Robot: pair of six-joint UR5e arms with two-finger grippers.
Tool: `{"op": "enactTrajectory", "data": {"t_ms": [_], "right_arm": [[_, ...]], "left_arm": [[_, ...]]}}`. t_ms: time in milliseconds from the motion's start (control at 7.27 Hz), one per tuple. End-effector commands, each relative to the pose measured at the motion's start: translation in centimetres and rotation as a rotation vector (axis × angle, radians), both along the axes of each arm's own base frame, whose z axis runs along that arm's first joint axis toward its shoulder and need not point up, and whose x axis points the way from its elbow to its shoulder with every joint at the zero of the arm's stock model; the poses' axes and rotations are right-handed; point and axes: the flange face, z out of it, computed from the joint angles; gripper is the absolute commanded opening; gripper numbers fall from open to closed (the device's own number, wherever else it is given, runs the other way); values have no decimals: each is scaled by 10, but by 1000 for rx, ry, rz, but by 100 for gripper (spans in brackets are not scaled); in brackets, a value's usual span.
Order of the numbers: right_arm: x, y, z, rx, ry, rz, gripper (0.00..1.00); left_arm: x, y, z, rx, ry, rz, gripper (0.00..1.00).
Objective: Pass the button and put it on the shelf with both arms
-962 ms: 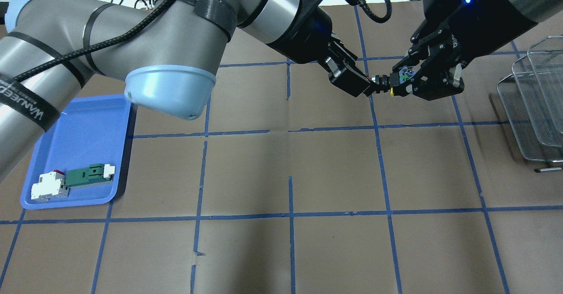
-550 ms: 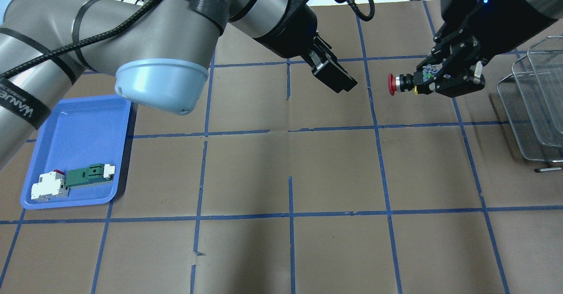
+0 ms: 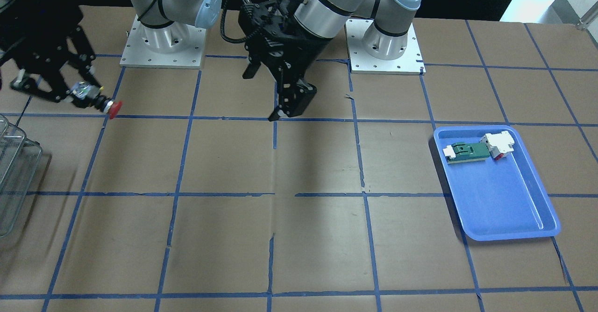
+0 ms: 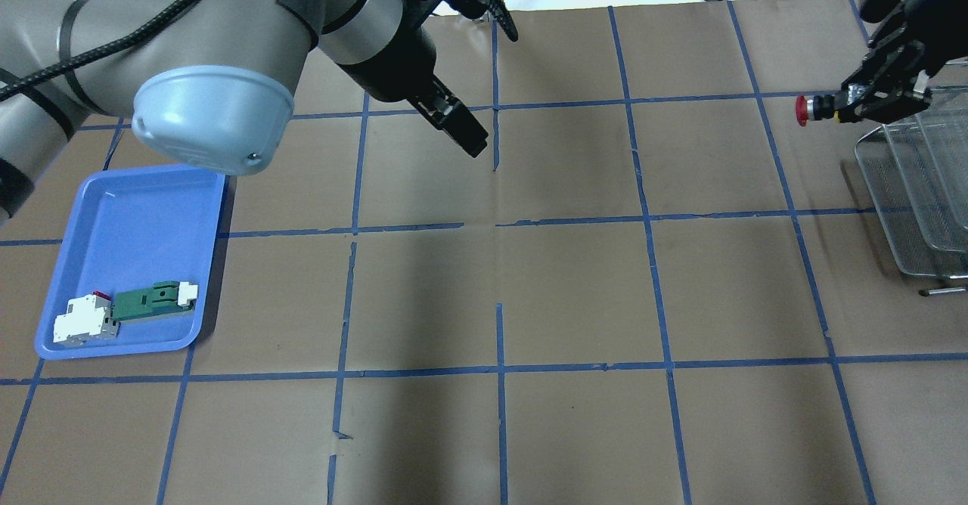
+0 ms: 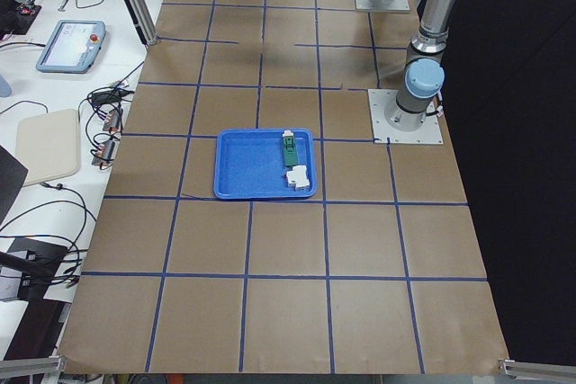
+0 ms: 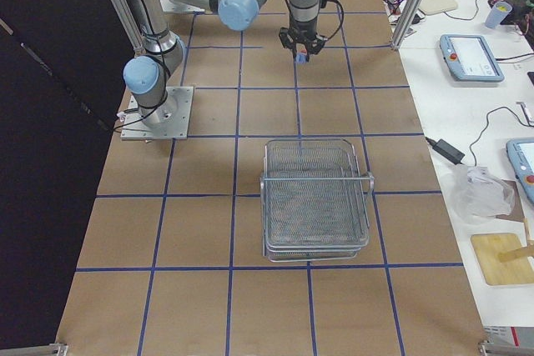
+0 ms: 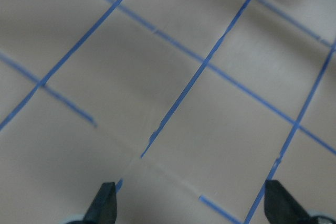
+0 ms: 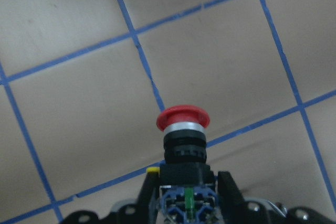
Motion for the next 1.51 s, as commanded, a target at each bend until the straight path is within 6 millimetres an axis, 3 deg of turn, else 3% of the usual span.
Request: {"op": "enactTrajectory", "data": {"t_ms": [0, 138, 275, 412, 550, 688, 825, 962, 1238, 1375], "right_arm": [[-130, -24, -38, -34, 73, -15, 0], [-175, -24, -42, -37, 85, 8, 0], [-203, -18, -55, -19, 73, -24, 0], [-216, -13, -63, -6, 65, -43, 0], [-216, -12, -70, 4, 60, -44, 0], [-216, -11, -70, 14, 68, -49, 0], [-219, -12, -76, 24, 72, -59, 37], [-220, -16, -86, 26, 48, -100, 99], [-211, -13, -69, 41, 77, -243, 100], [-187, -13, -51, 38, 94, -302, 100]], "left_arm": [[53, 3, -8, 69, -167, 229, 100], [69, 7, -9, 75, -168, 265, 100], [82, 12, -6, 69, -164, 298, 100], [102, 13, -5, 63, -208, 332, 100], [113, 13, -10, 60, -231, 357, 100], [112, 15, -10, 62, -231, 378, 100], [114, 11, -3, 71, -219, 504, 100], [112, 4, -9, 94, -209, 608, 100], [109, -8, 9, 134, -195, 747, 100], [109, -11, 13, 154, -209, 748, 100]]}}
